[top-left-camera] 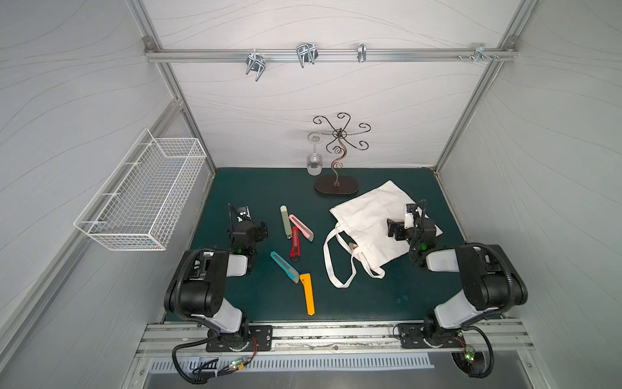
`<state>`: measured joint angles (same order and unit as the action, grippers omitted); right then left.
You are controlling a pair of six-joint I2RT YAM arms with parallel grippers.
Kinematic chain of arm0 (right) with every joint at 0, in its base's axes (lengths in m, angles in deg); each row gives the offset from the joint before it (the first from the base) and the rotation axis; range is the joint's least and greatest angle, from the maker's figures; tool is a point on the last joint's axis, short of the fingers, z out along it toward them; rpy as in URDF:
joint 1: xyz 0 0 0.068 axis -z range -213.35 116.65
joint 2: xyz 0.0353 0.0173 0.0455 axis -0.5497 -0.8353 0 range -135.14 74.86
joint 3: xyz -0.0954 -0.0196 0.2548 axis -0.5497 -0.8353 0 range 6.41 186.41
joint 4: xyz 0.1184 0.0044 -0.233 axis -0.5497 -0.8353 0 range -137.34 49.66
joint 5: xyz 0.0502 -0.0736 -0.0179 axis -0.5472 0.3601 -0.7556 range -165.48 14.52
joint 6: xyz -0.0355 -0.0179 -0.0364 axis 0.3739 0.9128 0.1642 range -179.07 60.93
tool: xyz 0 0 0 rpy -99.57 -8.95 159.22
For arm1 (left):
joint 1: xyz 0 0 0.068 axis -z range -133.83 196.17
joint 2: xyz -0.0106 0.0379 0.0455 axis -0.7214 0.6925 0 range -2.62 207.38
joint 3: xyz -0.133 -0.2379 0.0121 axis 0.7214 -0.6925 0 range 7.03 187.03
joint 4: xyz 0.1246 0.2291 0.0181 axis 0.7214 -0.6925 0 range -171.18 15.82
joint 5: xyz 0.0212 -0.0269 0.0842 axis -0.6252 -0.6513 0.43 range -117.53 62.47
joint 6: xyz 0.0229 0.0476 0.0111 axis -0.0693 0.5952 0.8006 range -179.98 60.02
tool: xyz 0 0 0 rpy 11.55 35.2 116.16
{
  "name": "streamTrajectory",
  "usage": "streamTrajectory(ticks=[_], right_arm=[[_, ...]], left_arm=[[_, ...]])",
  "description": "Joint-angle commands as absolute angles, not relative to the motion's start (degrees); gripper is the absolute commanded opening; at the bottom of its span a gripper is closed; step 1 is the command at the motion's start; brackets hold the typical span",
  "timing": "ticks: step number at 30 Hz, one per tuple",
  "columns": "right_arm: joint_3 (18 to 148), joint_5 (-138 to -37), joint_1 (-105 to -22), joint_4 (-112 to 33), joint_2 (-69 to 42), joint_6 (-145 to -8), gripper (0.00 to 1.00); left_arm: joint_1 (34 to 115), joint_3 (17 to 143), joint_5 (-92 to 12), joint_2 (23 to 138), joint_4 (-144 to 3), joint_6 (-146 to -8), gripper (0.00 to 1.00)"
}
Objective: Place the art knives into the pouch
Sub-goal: Open the pouch at the center of the board.
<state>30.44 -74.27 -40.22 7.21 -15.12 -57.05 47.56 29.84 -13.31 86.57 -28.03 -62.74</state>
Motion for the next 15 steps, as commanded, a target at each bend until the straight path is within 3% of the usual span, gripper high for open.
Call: streamTrajectory(ticks=[1, 15], right_arm=[[31.54, -76.8, -39.13, 6.6, -15.66, -56.26, 0.99], [32.16, -79.18, -38.04, 5.78, -15.82, -56.76, 0.99]], left_arm=[[47.0, 31.65, -13.9, 87.12, -26.27, -62.49, 0.99], [46.79, 31.86, -14.11, 87.21, -26.41, -62.63, 0.99]])
